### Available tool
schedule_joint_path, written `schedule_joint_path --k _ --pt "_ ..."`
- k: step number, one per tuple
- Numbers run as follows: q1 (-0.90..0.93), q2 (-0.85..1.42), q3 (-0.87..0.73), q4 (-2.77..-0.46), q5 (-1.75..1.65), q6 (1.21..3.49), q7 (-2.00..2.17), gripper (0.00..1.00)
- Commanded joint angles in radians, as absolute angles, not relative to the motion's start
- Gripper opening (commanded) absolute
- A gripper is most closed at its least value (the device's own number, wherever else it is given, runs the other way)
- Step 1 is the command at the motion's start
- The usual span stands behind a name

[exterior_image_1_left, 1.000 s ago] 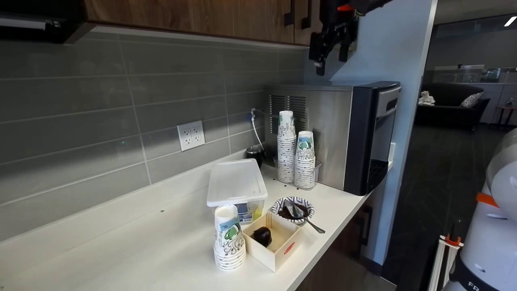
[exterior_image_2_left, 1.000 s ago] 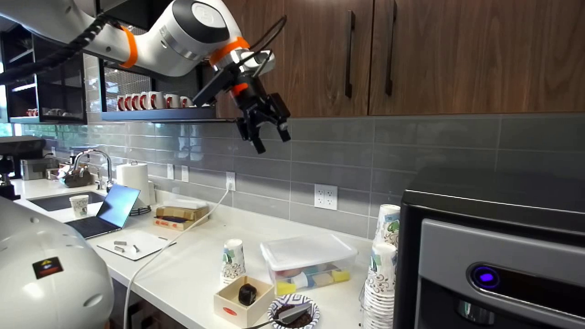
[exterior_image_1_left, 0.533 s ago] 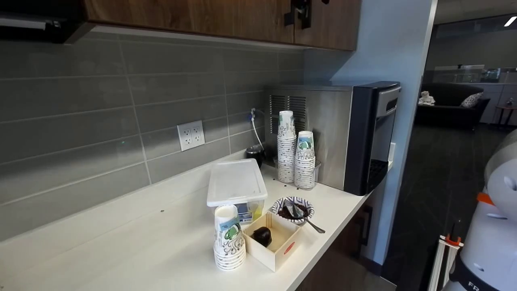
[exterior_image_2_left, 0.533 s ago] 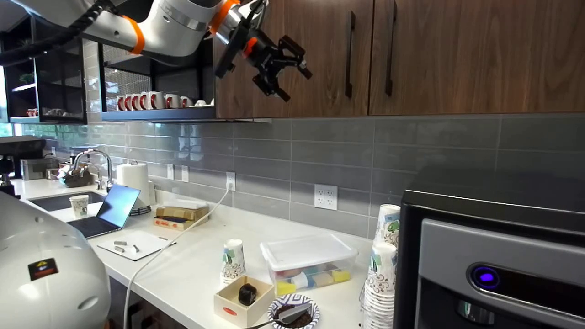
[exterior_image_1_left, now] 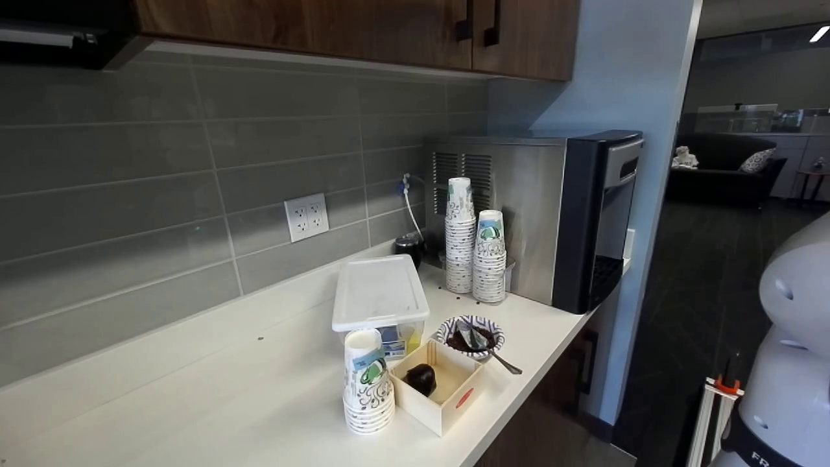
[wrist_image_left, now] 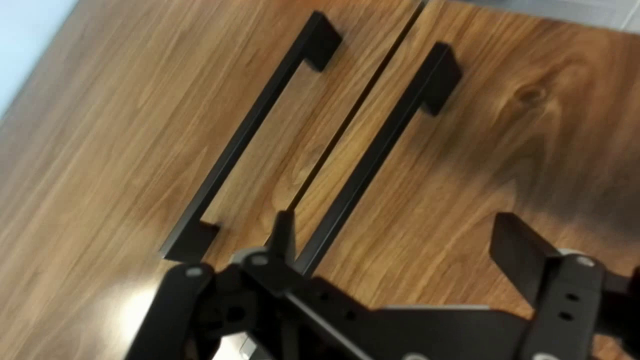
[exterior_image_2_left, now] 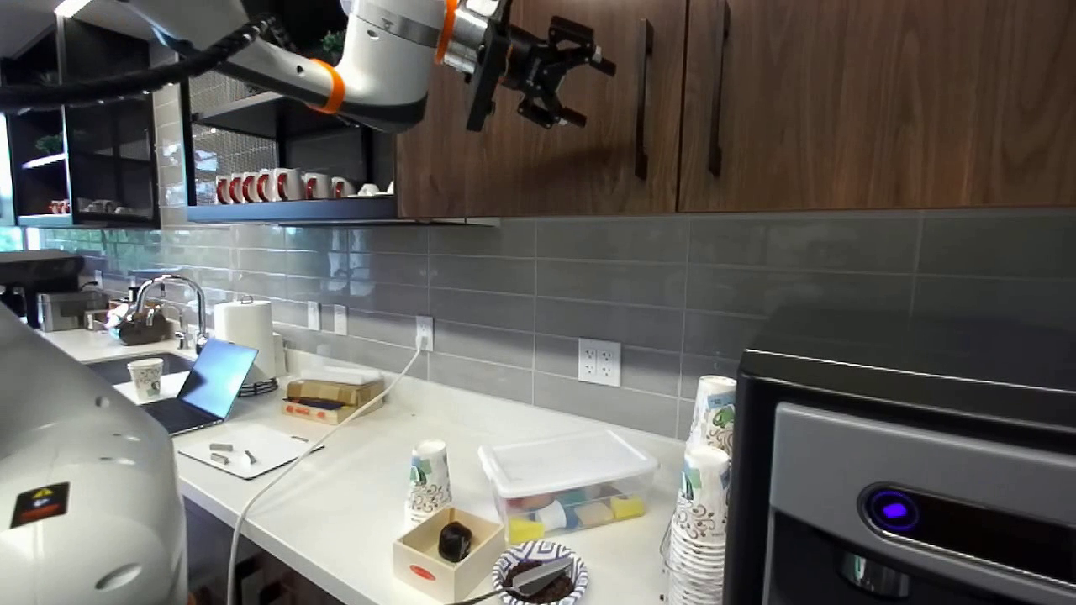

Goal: Open the left door of the top cabinet and close it

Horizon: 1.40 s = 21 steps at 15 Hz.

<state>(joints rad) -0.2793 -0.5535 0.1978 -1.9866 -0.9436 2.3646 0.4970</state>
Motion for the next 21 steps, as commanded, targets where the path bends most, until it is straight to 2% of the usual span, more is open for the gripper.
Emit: schedule_joint_path --k 1,9,15,21 --pt "-0.318 -0.461 0.225 -1.873 -1.137 2.366 0.704 1.0" --pt "-0.21 -0.476 0.143 -1.883 -1.368 2.269 0.922 1.0" --pt "-0.161 -0.444 0.061 -1.869 -1.373 2.244 0.964 1.0" --pt "-0.121 -0.404 0.057 -1.845 -1.359 2.248 0.968 1.0"
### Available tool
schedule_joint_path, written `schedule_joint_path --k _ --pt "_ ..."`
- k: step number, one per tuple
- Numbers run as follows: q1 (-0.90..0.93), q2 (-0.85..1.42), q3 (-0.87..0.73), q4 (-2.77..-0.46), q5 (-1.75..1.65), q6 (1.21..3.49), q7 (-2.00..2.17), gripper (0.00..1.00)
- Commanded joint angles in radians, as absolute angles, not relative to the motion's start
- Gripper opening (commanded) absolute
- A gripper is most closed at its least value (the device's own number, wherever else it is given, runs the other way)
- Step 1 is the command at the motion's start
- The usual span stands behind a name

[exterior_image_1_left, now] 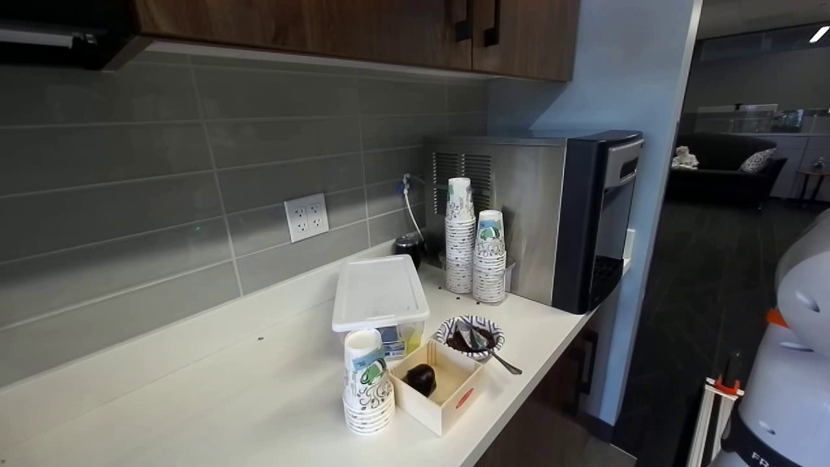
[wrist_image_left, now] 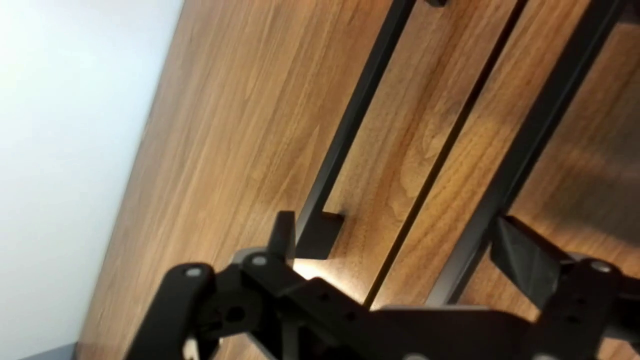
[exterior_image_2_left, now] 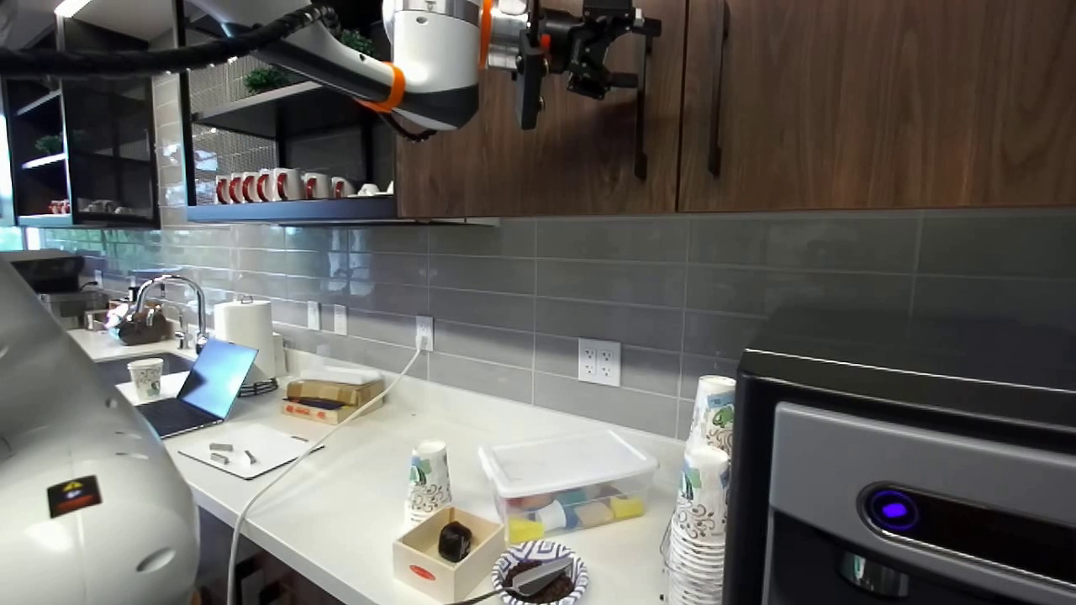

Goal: Open the left door of the top cabinet and close it

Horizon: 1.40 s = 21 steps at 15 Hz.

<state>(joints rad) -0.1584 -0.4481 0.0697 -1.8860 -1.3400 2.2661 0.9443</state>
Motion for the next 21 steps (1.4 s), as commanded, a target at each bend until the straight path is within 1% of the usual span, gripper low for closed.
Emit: schedule_joint_path --k 1,6,16,21 --pt "-0.113 -0.396 0.058 -1.837 -1.352 2.246 0.96 1.0" --pt "-0.091 -0.352 0.039 -1.797 -1.343 2.251 0.954 1.0" --pt "-0.101 -0.387 -0.012 -1.808 -1.326 2.227 0.978 1.0" --pt "-0.084 -0.444 0.007 -1.847 -1.226 2.114 0.937 1.0"
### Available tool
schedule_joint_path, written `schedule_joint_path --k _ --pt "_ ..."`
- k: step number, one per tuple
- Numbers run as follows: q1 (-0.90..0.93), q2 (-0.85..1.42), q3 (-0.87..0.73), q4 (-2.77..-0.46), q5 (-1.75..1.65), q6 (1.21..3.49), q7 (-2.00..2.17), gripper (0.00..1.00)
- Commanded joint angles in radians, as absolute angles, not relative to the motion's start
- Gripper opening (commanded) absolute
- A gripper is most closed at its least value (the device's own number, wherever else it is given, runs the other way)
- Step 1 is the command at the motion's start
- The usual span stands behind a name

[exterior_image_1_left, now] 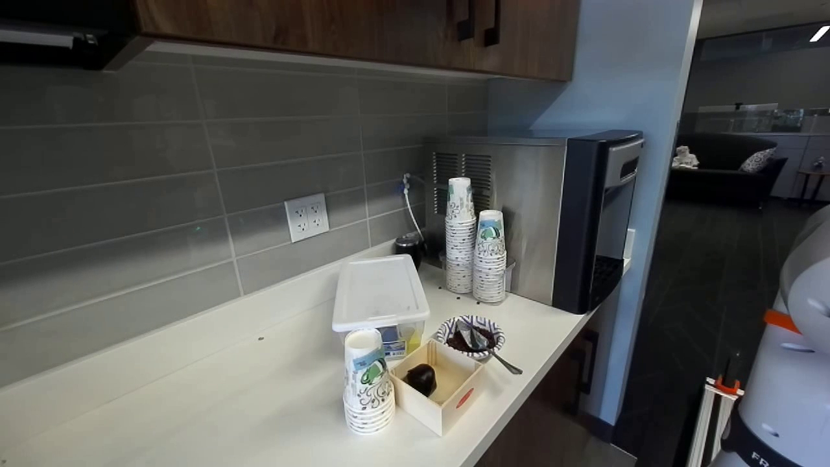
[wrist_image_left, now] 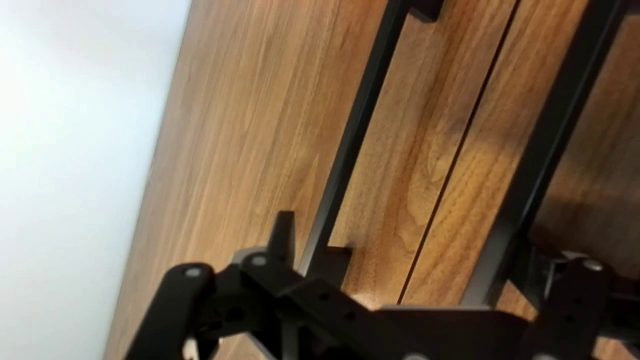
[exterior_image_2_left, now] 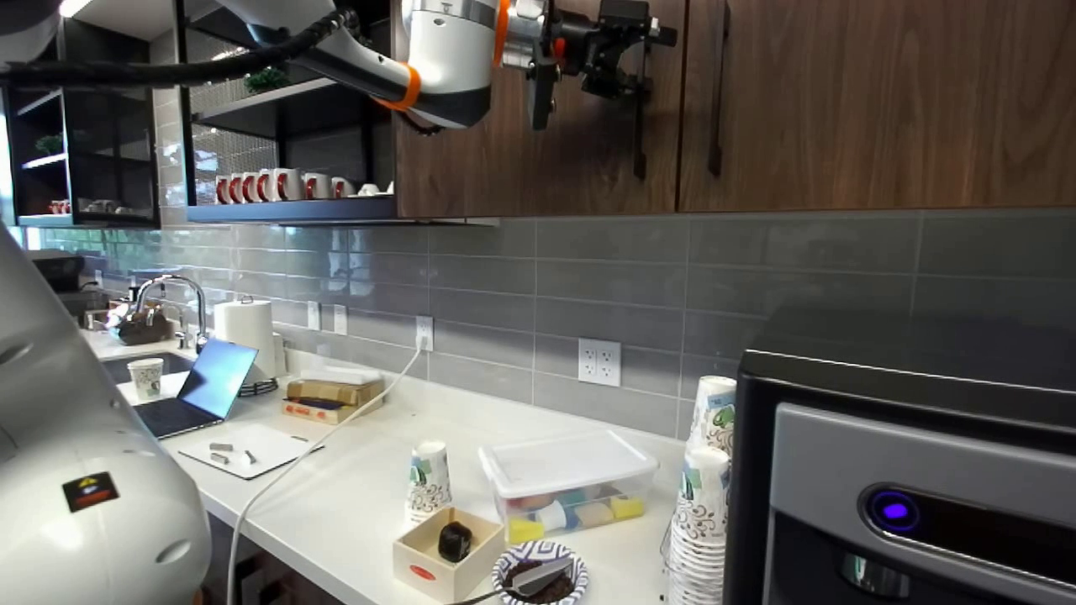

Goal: Open the left door of the top cabinet and close it

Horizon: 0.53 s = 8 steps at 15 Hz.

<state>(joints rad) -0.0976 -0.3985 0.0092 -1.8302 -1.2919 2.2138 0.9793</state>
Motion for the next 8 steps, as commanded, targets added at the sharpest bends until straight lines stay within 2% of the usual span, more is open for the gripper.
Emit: schedule_joint_path --k 1,8 --pt "-0.08 -0.463 0.015 -1.852 -1.207 2.078 0.924 1.0" --pt "-0.057 -0.598 0.085 -1.911 -1.147 1.83 0.874 1.0"
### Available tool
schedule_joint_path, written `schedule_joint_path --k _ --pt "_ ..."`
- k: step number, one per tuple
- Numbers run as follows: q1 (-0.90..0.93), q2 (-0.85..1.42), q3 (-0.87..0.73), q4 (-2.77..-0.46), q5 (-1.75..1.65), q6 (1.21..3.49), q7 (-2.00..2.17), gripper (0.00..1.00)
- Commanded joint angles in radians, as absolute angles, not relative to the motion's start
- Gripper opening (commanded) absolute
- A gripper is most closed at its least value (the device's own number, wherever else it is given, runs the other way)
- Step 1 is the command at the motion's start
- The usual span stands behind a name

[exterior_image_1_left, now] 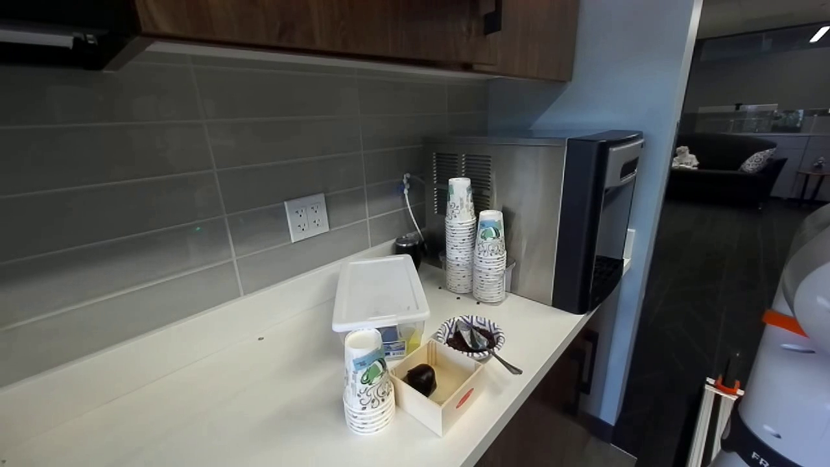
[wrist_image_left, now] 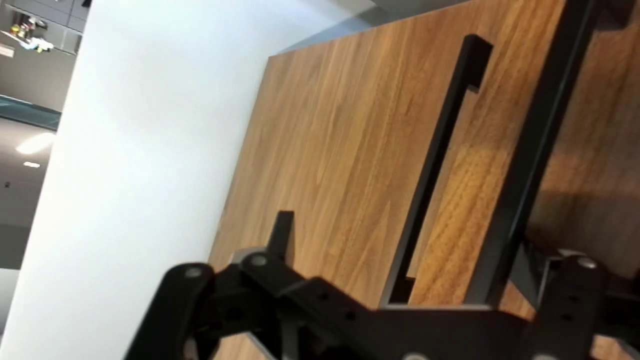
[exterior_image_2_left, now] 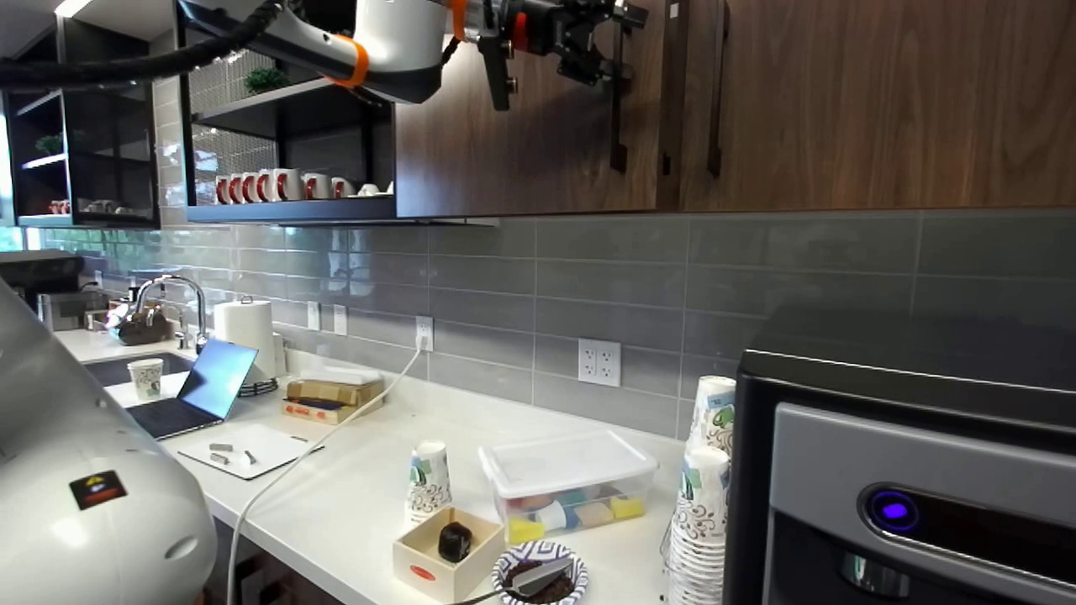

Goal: Open the left door of the top cabinet and close it

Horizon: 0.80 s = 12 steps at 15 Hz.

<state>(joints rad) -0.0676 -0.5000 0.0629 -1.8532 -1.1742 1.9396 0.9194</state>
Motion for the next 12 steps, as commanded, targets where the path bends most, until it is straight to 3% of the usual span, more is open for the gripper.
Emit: schedule_joint_path --k 1,12 --pt "-0.053 -0.613 0.094 -1.919 -1.148 1.797 0.865 1.0" --pt "0.058 -0.788 0.251 -2.001 -1.137 1.416 0.767 1.0"
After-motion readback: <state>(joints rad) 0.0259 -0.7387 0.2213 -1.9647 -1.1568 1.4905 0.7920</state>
